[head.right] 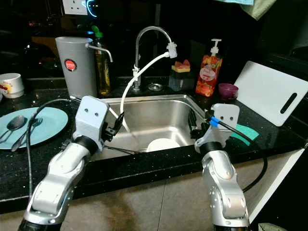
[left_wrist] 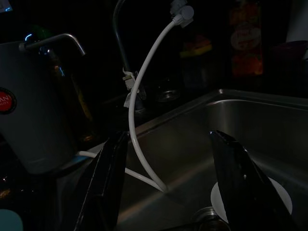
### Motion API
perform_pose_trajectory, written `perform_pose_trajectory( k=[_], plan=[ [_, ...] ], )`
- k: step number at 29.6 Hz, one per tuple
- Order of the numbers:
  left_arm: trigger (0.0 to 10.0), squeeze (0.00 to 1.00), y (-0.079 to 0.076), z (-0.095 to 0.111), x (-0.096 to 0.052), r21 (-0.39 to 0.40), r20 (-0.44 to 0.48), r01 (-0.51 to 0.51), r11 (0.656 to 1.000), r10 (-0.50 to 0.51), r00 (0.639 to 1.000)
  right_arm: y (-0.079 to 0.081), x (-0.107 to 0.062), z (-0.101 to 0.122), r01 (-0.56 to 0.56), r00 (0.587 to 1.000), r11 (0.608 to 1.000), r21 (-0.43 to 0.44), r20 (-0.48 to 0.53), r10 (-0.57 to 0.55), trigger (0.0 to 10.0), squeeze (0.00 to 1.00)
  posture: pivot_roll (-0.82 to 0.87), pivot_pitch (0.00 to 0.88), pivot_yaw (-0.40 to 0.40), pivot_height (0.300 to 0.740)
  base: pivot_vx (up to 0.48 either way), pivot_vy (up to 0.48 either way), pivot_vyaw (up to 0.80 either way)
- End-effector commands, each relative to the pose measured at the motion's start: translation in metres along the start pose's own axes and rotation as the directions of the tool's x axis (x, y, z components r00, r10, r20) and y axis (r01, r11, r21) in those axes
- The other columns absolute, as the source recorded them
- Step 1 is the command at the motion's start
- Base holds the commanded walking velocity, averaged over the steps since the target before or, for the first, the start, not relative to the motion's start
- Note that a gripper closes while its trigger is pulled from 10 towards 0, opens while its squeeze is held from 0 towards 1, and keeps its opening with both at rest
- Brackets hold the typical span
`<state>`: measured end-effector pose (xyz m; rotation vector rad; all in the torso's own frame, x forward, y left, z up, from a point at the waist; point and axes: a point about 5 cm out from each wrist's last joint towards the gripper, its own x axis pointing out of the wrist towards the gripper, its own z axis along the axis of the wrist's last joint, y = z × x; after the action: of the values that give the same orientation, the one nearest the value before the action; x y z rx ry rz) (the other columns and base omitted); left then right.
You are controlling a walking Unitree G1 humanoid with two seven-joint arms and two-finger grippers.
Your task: Kitchen organization
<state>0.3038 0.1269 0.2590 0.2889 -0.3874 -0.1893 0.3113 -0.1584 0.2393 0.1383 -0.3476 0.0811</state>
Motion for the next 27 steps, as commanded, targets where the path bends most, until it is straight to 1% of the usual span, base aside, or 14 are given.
perform_pose_trajectory(
  k=[1, 27],
  plan=[
    [10.0, 0.00, -0.0032, -0.0002, -0.0001, 0.003, -0.001, 0.006, 1.000, -0.006, 1.000, -0.0028, -0.0017, 0.0001, 0.007, 1.000, 1.000, -0.018, -0.005, -0.008, 10.0, 0.00, 0.16, 0.027, -0.111, 0.740, 0.000, 0.000, 0.00],
    [10.0, 0.00, -0.0021, 0.0000, -0.0003, 0.008, -0.002, 0.003, 1.000, -0.003, 1.000, -0.0019, -0.0015, -0.0008, 0.008, 1.000, 1.000, -0.012, -0.005, -0.008, 10.0, 0.00, 0.17, 0.028, -0.109, 0.740, 0.000, 0.000, 0.00]
  ],
)
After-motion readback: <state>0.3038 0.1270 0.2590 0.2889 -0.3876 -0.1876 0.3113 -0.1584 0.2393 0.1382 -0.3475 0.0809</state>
